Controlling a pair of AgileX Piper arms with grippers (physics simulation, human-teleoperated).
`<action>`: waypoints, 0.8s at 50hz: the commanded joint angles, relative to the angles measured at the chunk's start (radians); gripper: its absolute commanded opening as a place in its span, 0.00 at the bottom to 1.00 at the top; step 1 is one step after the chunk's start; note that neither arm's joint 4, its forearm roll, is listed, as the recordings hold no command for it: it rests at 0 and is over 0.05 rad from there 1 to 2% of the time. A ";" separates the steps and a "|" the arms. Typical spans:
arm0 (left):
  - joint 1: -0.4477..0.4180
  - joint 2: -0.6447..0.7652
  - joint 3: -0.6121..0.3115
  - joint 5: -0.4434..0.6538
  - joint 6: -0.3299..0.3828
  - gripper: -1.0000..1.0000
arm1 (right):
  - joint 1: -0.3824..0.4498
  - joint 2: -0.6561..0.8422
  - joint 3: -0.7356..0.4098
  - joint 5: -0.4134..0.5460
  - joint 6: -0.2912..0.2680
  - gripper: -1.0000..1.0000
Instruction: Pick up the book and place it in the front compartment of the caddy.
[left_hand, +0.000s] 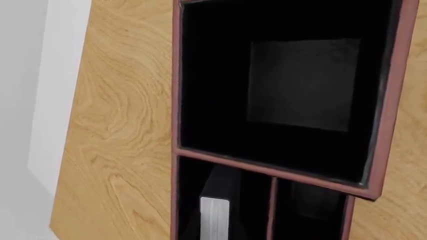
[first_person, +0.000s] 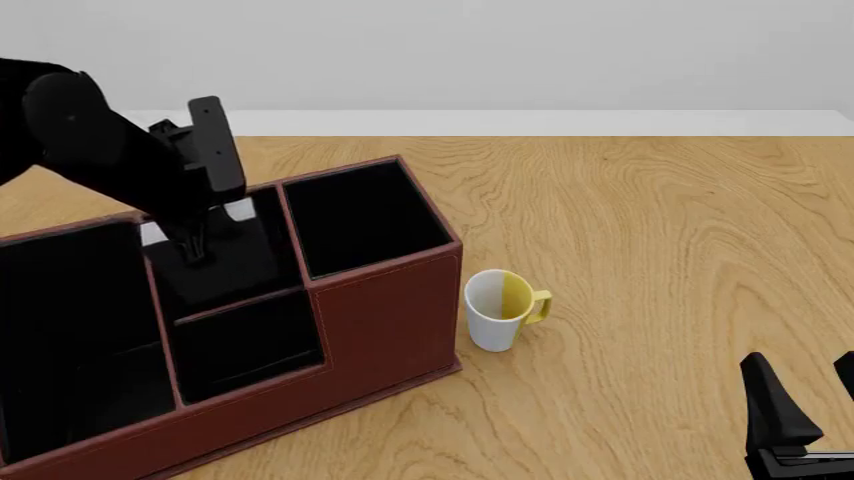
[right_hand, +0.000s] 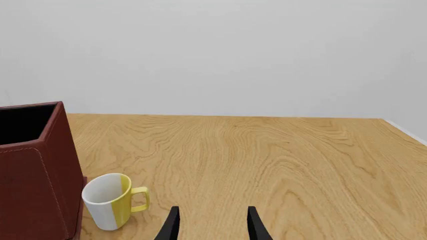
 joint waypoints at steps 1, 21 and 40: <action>-0.019 0.057 0.010 -0.034 -0.006 0.00 | 0.000 0.000 0.000 0.000 0.000 1.00; -0.049 0.080 0.014 -0.015 -0.045 0.00 | 0.000 0.000 0.000 0.000 0.000 1.00; -0.031 0.094 0.049 -0.048 -0.032 0.00 | 0.000 0.000 0.000 0.000 0.000 1.00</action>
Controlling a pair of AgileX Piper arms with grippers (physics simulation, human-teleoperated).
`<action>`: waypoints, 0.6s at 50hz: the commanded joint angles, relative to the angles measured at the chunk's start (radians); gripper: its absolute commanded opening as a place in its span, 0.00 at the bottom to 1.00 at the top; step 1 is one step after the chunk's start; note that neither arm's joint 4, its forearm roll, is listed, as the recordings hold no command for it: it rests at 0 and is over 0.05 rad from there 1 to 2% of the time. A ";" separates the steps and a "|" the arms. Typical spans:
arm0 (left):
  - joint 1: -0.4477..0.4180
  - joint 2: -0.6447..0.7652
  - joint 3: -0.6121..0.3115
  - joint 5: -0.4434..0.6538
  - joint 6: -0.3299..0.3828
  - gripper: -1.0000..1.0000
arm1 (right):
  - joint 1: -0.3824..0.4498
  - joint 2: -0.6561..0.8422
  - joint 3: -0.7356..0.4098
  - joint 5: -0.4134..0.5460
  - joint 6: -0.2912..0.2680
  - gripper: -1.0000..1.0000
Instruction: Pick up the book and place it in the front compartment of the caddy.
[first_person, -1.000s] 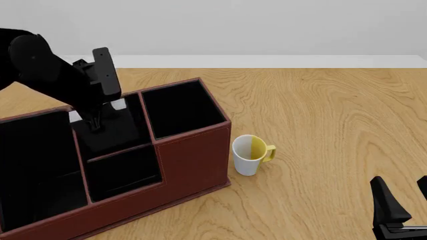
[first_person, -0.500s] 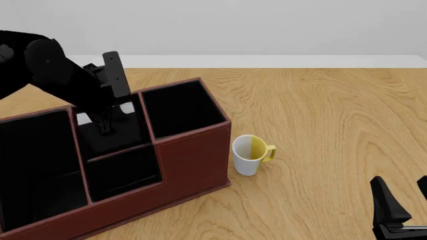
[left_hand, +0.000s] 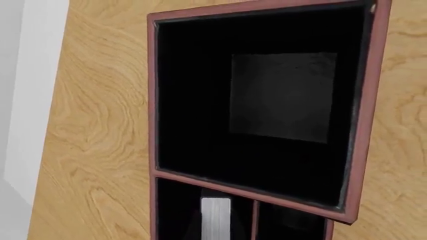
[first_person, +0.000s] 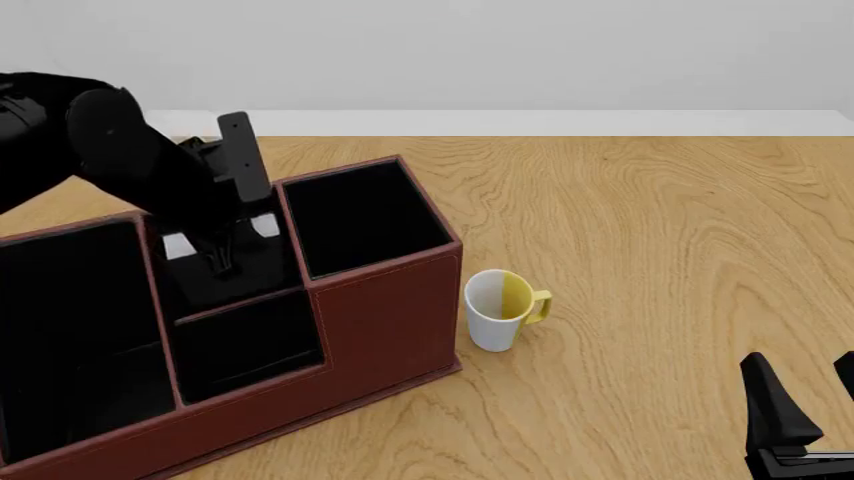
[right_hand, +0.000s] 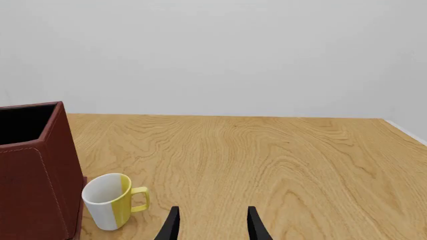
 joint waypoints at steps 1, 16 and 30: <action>0.025 0.060 0.038 -0.046 0.017 0.00 | 0.000 0.000 0.000 0.000 0.000 1.00; 0.066 0.077 0.079 -0.099 0.054 0.00 | 0.000 0.000 0.000 0.000 0.000 1.00; 0.083 0.096 0.093 -0.139 0.075 0.00 | 0.000 0.000 0.000 0.000 0.000 1.00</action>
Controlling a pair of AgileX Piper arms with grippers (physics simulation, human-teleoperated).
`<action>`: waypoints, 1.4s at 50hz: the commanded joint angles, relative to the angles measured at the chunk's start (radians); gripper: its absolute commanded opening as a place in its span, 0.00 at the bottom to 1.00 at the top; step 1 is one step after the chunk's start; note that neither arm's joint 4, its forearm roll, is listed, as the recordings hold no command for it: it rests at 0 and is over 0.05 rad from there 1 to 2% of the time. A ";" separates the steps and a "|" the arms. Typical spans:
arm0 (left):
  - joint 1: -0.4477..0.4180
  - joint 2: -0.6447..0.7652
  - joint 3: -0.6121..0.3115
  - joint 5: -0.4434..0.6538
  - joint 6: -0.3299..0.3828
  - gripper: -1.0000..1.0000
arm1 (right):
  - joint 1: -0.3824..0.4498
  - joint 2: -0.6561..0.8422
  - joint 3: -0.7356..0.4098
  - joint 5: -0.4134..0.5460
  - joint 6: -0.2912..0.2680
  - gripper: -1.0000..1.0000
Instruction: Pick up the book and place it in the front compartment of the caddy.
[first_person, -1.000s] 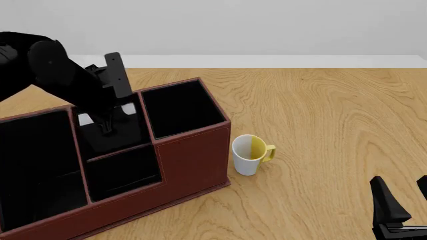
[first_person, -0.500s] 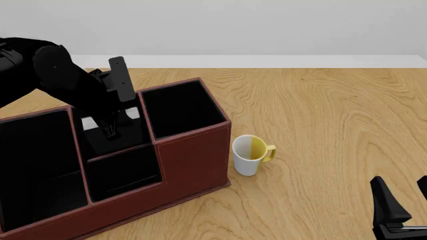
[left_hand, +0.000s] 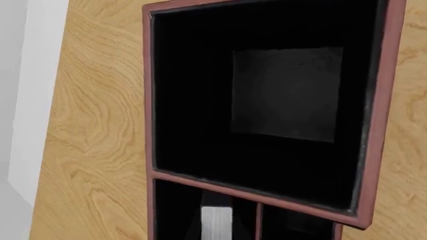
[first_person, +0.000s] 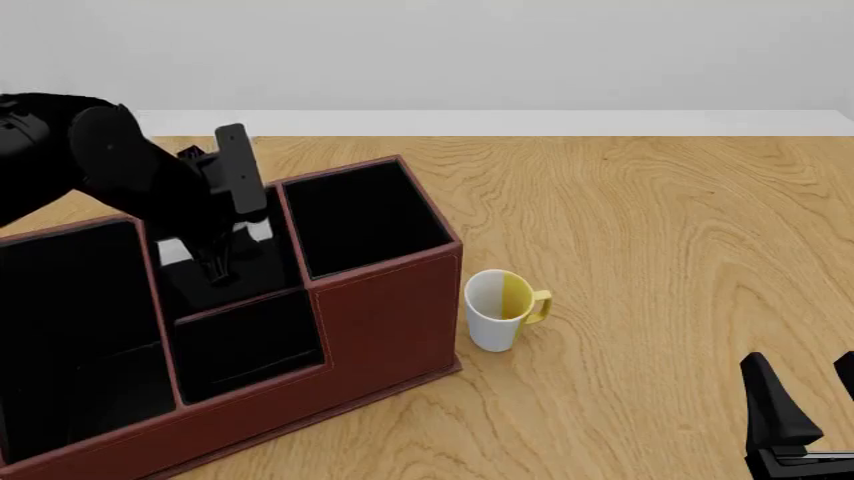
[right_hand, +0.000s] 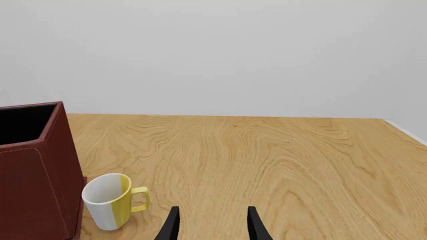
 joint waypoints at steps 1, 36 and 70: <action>0.052 0.104 0.035 -0.078 0.009 0.00 | 0.000 0.000 0.000 0.000 0.000 1.00; 0.073 0.160 0.045 -0.155 0.015 0.00 | 0.000 0.000 0.000 0.000 0.000 1.00; 0.138 0.000 0.092 -0.131 0.102 1.00 | 0.000 0.000 0.000 0.000 0.000 1.00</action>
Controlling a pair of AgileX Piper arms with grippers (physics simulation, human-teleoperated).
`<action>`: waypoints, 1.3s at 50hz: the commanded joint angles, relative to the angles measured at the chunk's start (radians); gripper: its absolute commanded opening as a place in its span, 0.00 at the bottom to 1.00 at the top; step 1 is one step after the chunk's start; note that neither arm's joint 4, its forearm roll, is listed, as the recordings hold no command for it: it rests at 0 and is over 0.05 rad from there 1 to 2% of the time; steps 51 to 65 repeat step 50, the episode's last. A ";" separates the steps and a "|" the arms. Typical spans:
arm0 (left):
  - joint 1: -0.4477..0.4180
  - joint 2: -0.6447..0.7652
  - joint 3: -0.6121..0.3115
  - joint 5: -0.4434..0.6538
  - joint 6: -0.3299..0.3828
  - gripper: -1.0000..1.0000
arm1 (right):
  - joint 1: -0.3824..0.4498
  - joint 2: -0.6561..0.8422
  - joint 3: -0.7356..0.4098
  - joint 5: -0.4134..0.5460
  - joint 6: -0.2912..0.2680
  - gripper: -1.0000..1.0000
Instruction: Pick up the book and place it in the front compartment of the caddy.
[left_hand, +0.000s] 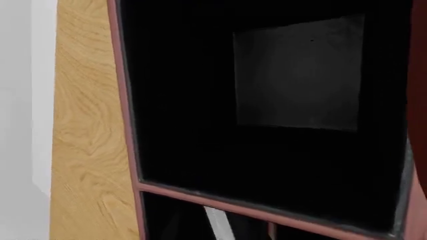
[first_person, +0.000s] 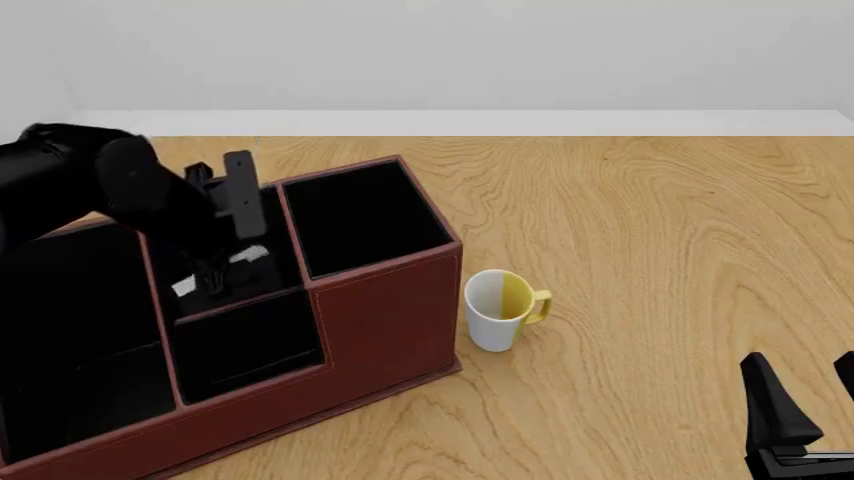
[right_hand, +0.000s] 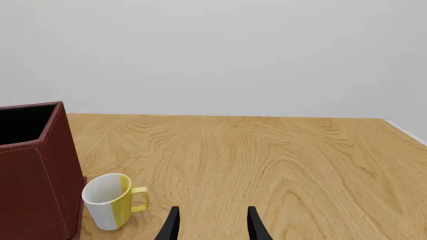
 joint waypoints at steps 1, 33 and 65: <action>0.105 -0.050 0.022 -0.024 0.003 1.00 | 0.000 0.000 0.000 0.000 0.000 1.00; 0.047 -0.484 -0.027 0.314 -0.020 1.00 | 0.000 0.000 0.000 0.000 0.000 1.00; -0.153 -0.759 0.002 0.317 -0.104 1.00 | 0.000 0.000 0.000 0.000 0.000 1.00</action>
